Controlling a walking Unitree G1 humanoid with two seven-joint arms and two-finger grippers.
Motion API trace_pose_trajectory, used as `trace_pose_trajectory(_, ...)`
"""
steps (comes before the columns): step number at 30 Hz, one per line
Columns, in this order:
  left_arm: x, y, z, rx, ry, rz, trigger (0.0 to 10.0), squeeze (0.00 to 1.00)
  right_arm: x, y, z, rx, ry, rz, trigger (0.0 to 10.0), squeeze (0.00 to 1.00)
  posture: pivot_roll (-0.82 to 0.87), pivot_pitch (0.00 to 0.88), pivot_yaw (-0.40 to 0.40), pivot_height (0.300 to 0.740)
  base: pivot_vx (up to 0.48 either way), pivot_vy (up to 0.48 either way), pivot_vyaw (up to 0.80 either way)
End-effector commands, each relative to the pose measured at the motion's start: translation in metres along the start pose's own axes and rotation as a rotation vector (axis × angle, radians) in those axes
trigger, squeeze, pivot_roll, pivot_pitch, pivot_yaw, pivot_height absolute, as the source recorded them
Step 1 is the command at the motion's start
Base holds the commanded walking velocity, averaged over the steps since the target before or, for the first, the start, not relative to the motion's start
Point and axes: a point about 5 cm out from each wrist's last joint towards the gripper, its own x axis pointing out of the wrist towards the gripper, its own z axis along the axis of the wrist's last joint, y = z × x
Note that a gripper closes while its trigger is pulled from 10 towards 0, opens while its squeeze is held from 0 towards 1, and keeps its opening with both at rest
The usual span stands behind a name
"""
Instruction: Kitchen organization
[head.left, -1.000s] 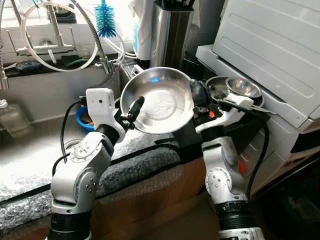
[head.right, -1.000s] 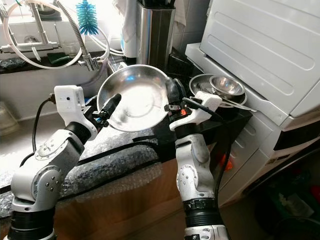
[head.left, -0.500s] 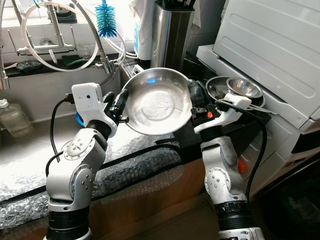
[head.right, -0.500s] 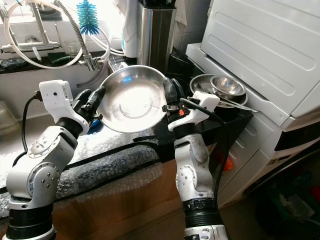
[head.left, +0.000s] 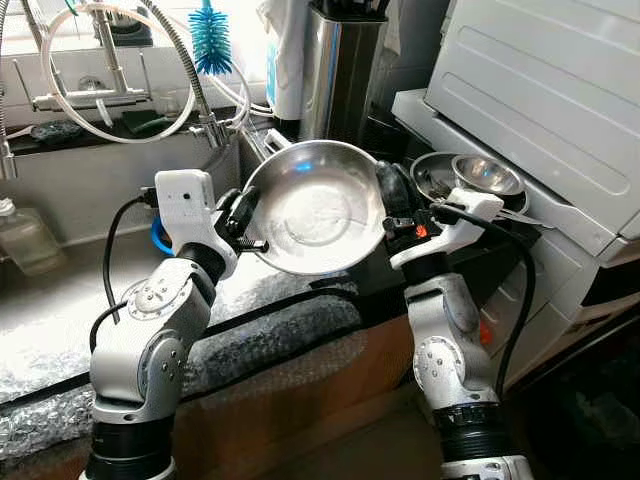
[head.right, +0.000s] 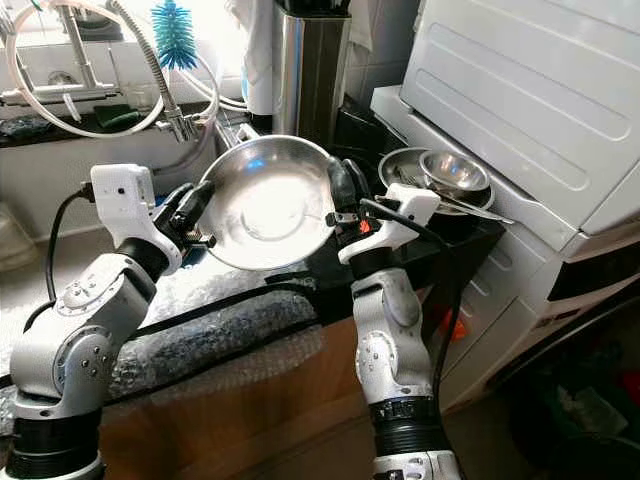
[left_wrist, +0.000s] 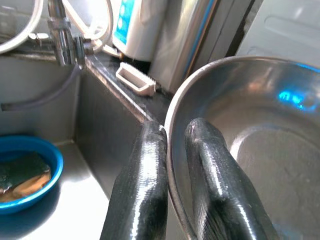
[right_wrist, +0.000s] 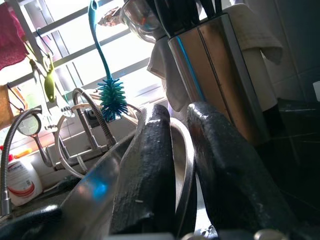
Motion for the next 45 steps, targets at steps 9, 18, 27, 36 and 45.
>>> trace_pose_trajectory(9,0.003,-0.013,0.001,-0.01,-0.013,-0.06,10.0,1.0,0.004,0.006,0.005,-0.006,-0.016,0.026,10.0,0.0,0.01,0.0,-0.114,0.74,0.0,0.0,0.0)
trace_pose_trajectory(18,0.004,-0.002,0.017,-0.071,-0.114,0.029,10.0,1.0,0.004,0.005,0.005,-0.006,-0.017,0.026,10.0,0.0,0.01,0.0,-0.115,0.74,0.0,0.0,0.0)
trace_pose_trajectory(27,0.003,0.008,0.019,-0.081,-0.139,0.1,10.0,0.0,0.002,0.003,0.003,-0.017,-0.003,0.017,10.0,0.0,0.01,0.0,-0.114,0.74,0.0,0.0,0.0)
trace_pose_trajectory(36,0.004,0.006,0.018,-0.073,-0.134,0.088,10.0,0.0,0.001,-0.002,-0.002,-0.063,0.048,-0.019,10.0,0.0,0.01,0.0,-0.116,0.74,0.0,0.0,0.0)
trace_pose_trajectory(45,0.002,0.018,0.019,-0.008,-0.117,0.114,10.0,0.0,-0.014,-0.031,0.014,-0.086,0.066,-0.253,10.0,1.0,0.0,0.0,-0.115,0.74,0.0,0.0,0.0)
